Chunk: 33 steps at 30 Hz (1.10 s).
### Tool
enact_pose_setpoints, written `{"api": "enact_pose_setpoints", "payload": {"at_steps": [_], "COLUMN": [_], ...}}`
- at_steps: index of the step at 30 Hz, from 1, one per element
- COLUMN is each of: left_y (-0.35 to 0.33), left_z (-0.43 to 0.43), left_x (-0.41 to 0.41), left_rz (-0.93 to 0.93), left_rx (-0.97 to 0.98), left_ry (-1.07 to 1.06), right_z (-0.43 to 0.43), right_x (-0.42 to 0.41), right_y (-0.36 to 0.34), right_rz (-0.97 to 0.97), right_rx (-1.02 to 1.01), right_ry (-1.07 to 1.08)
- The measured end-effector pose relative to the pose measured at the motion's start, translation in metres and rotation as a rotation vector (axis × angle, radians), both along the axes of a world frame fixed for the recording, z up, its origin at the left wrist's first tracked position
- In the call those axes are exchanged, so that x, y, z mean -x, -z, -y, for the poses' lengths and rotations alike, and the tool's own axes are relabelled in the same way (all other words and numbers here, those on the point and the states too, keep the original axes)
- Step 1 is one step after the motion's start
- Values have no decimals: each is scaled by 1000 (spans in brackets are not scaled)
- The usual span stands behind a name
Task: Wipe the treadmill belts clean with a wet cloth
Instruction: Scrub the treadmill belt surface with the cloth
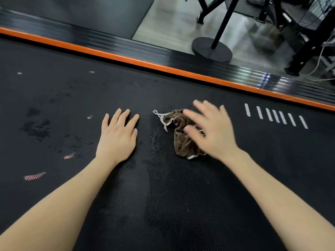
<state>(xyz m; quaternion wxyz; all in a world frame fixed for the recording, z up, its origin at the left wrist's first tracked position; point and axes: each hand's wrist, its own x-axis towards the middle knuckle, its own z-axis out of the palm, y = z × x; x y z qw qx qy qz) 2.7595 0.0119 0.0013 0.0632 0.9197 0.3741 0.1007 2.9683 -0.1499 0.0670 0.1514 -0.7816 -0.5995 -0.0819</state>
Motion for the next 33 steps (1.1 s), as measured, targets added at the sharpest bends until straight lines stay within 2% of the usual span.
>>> {"api": "enact_pose_setpoints", "payload": {"at_steps": [2, 4, 8, 11, 17, 24, 28, 30, 33], "left_y": [0, 0, 0, 1, 1, 2, 2, 3, 4], "left_z": [0, 0, 0, 0, -2, -2, -3, -4, -3], "left_x": [0, 0, -2, -2, -1, 0, 2, 3, 3], "left_rz": [0, -5, -19, -27, -17, -11, 10, 12, 11], "left_rx": [5, 4, -4, -6, -19, -16, -11, -9, -4], "left_ry": [2, 1, 1, -1, 1, 21, 21, 22, 19], "right_z": [-12, -27, -56, -78, -136, -41, -16, -24, -36], "right_x": [5, 4, 10, 15, 3, 67, 40, -1, -68], "right_y": [28, 42, 48, 55, 52, 59, 60, 62, 58], "right_rz": [22, 12, 5, -24, -149, -99, -13, 72, -11], "right_rx": [247, 323, 222, 28, -21, -69, -116, -149, -118], "right_ry": [-43, -74, -73, 8, 208, -165, -294, -166, 264]}}
